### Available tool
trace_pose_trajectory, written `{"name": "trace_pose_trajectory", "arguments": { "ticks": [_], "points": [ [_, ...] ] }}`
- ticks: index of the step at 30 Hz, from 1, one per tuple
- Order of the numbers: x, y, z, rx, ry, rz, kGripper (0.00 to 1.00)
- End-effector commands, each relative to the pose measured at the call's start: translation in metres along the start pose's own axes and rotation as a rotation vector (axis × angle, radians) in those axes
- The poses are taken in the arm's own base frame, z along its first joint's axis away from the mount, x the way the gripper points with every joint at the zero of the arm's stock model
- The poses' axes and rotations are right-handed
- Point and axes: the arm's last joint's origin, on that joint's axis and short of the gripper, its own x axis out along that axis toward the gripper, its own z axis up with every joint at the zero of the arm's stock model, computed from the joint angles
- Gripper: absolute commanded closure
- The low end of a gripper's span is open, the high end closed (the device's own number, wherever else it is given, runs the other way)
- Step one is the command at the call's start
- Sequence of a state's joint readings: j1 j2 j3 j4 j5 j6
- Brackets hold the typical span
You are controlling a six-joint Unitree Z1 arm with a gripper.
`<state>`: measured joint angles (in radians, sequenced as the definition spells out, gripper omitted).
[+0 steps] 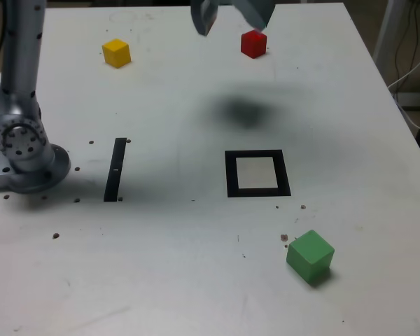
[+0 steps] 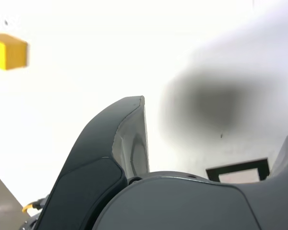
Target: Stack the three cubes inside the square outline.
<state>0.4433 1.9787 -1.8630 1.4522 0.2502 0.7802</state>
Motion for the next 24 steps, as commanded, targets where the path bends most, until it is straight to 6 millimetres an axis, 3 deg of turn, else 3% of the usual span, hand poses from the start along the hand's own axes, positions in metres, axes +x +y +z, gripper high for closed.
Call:
{"name": "trace_pose_trajectory", "arguments": {
  "ticks": [1,8,13,24],
  "points": [
    [0.005,0.015,0.0,-0.007,0.007,-0.008,0.01],
    [0.02,0.061,-0.005,-0.028,0.017,-0.026,0.01],
    [0.042,0.09,-0.005,-0.038,0.032,-0.045,0.02],
    [0.085,0.124,0.011,-0.025,0.076,-0.049,0.03]
  ]
}}
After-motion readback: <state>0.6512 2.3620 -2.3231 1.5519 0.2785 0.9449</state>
